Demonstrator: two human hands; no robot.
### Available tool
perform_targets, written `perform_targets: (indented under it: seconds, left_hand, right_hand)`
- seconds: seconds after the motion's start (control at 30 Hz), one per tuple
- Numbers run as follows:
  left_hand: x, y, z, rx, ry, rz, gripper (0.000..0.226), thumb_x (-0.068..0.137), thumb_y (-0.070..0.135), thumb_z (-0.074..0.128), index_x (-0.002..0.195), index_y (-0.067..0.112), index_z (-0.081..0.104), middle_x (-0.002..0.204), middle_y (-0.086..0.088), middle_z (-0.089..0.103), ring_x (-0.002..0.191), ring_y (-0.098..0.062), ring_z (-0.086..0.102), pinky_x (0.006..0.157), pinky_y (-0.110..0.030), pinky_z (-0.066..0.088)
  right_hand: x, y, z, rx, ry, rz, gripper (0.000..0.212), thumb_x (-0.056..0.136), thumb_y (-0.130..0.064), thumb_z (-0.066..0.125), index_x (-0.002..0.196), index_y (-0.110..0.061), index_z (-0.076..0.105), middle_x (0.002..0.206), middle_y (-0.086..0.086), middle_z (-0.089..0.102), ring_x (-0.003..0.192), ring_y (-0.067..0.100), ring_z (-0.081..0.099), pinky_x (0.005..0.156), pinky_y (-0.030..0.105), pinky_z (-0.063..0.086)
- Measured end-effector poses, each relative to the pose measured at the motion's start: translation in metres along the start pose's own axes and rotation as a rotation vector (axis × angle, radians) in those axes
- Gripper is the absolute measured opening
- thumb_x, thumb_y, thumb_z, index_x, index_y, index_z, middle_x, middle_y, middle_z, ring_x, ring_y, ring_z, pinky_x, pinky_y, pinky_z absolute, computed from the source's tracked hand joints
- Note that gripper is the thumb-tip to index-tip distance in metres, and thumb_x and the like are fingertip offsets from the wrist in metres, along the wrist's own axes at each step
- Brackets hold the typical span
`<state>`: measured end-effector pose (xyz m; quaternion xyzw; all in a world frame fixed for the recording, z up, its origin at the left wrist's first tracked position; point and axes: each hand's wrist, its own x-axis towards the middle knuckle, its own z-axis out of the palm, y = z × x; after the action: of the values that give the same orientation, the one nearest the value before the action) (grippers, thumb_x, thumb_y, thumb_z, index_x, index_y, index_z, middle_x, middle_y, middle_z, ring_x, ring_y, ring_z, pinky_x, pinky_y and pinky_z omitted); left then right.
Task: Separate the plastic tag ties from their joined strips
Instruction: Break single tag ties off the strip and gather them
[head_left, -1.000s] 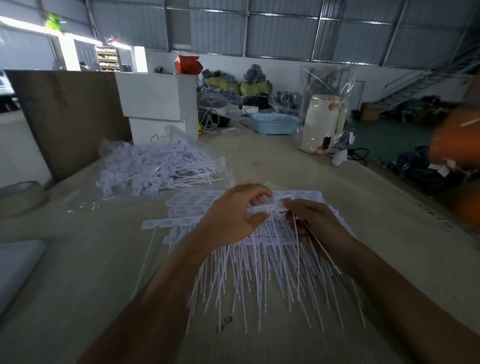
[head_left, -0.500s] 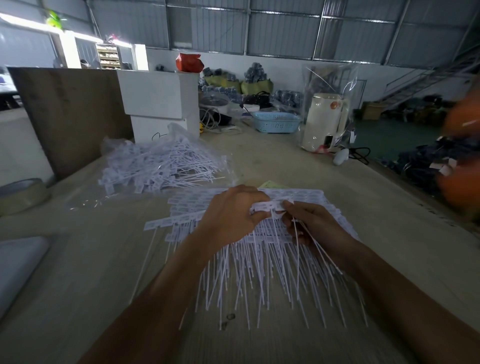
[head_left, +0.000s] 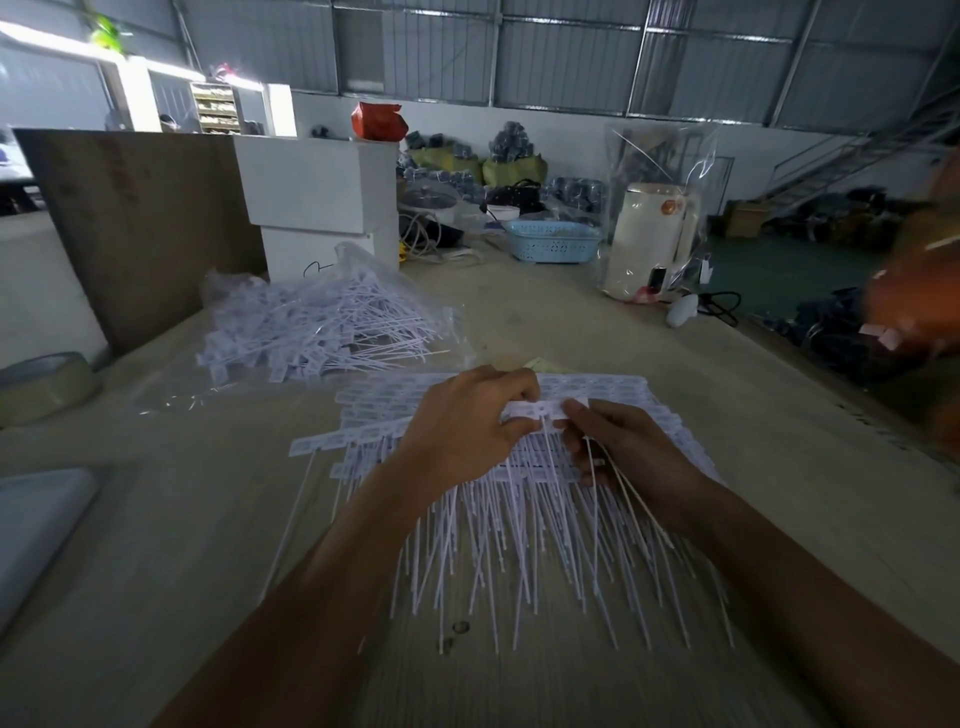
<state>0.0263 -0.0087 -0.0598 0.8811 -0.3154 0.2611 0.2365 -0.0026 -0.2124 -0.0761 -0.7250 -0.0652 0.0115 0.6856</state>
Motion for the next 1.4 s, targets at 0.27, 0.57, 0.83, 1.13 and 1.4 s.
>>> perform_targets:
  seconds: [0.27,0.57,0.83,1.13,1.4]
  left_hand:
    - [0.0005,-0.0036,0.0019,-0.077,-0.088,-0.011,0.012,0.094,0.037,0.063,0.094,0.025,0.060,0.086,0.005,0.070,0.080,-0.019,0.064,0.067,-0.034,0.050]
    - [0.0042,-0.0088,0.0015,-0.396,-0.138,-0.081,0.010,0.093,0.017,0.066,0.085,0.015,0.070,0.073,0.010,0.071,0.065,-0.012,0.068,0.067,-0.039,0.056]
    - [0.0031,-0.0089,-0.0016,-0.387,-0.073,-0.021,0.024,0.082,0.026,0.080,0.103,0.025,0.069,0.077,0.009,0.069,0.069,-0.006,0.066,0.064,-0.032,0.054]
    - [0.0000,-0.0022,0.0017,-0.109,-0.082,0.018,0.029,0.094,0.040,0.063,0.122,0.039,0.060,0.093,0.003,0.071,0.073,-0.015,0.062,0.068,-0.038,0.056]
    - [0.0014,-0.0031,-0.0030,-0.087,-0.030,-0.004,0.028,0.098,0.030,0.055,0.124,0.033,0.066,0.113,0.005,0.071,0.097,-0.019,0.066,0.075,-0.034,0.053]
  right_hand:
    - [0.0012,0.0013,0.0015,-0.113,0.027,-0.174,0.038,0.099,-0.031,0.058,0.077,0.000,0.057,0.067,0.015,0.054,0.053,0.019,0.051,0.050,0.031,0.046]
    - [0.0003,-0.0010,0.0001,-0.318,0.038,-0.326,0.041,0.101,-0.027,0.056,0.078,0.006,0.052,0.065,0.015,0.058,0.052,0.024,0.055,0.052,0.030,0.049]
    - [-0.0015,-0.0012,0.0069,0.089,-0.085,0.033,0.031,0.102,-0.038,0.051,0.098,-0.015,0.072,0.079,0.011,0.066,0.043,0.019,0.049,0.041,0.024,0.039]
    - [0.0021,0.0018,0.0062,0.112,-0.070,-0.068,0.025,0.103,-0.032,0.050,0.105,-0.008,0.056,0.070,0.008,0.054,0.041,0.011,0.032,0.039,0.018,0.027]
    - [-0.0026,-0.0031,0.0088,0.155,-0.204,0.068,0.038,0.101,-0.026,0.050,0.076,-0.017,0.076,0.066,0.005,0.053,0.054,0.011,0.038,0.050,0.022,0.030]
